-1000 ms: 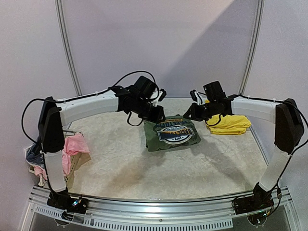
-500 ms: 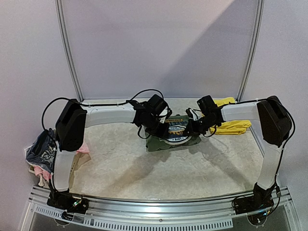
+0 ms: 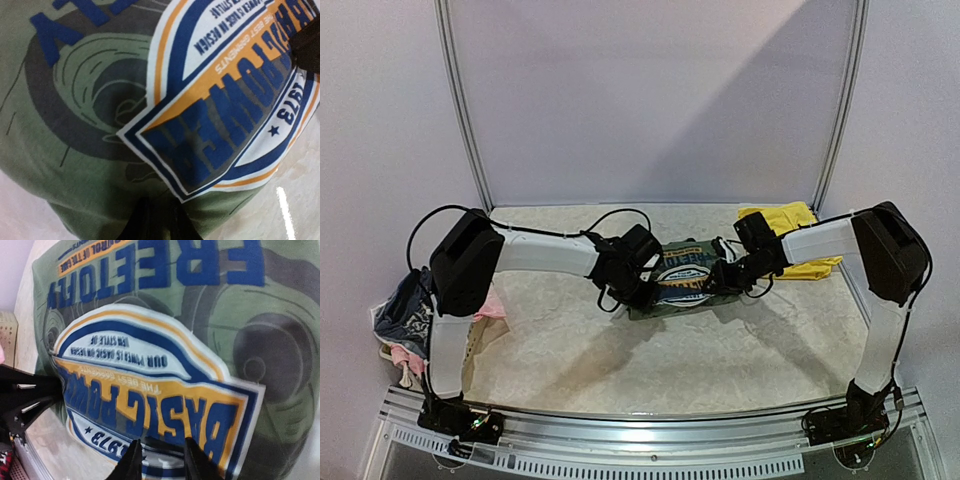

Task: Fold and stack the mixed laundry pile
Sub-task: Smooth out the square-folded tank top at the center of the board.

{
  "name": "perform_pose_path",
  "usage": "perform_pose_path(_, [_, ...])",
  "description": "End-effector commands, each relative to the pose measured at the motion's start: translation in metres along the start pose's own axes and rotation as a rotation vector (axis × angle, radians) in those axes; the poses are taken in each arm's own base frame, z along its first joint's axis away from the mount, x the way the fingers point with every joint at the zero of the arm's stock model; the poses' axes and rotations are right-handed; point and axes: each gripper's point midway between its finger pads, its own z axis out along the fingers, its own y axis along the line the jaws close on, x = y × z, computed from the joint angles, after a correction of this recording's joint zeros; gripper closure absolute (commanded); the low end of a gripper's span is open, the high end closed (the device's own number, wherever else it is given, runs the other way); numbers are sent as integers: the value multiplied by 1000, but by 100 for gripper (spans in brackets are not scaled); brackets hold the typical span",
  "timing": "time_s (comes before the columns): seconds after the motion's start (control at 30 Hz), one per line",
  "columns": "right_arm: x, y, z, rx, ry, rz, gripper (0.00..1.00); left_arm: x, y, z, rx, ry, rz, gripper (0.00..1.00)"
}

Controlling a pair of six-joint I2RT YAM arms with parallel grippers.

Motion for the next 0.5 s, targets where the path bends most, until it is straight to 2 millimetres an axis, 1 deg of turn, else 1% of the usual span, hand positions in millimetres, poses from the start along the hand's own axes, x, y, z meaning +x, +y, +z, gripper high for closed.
perform_pose_path(0.0, [23,-10,-22,71,51,44,65,10,28,-23,-161,21,31,85])
perform_pose_path(0.07, [16,1,-36,47,16,32,63,6,30,-27,-179,16,49,85])
perform_pose_path(0.13, [15,9,-44,17,-1,25,63,6,30,-28,-181,20,62,85])
perform_pose_path(0.23, [20,14,-48,-13,-9,27,66,6,27,-27,-173,23,71,85])
perform_pose_path(0.33, [22,9,-44,-4,-11,31,70,7,27,-26,-173,24,83,85])
perform_pose_path(0.47, [28,-10,-25,35,23,57,74,10,31,-22,-191,34,100,86])
